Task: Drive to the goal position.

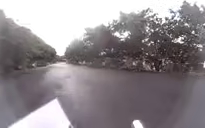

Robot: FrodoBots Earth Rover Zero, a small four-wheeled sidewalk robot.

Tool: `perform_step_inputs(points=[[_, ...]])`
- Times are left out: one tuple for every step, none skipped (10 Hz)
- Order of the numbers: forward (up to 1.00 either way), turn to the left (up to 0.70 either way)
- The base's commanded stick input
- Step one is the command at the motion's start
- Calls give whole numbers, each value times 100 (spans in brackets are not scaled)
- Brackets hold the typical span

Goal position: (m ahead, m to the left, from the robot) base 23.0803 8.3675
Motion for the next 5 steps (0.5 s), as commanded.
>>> perform_step_inputs(points=[[100, 0], [100, 0], [100, 0], [100, 0], [100, 0]])
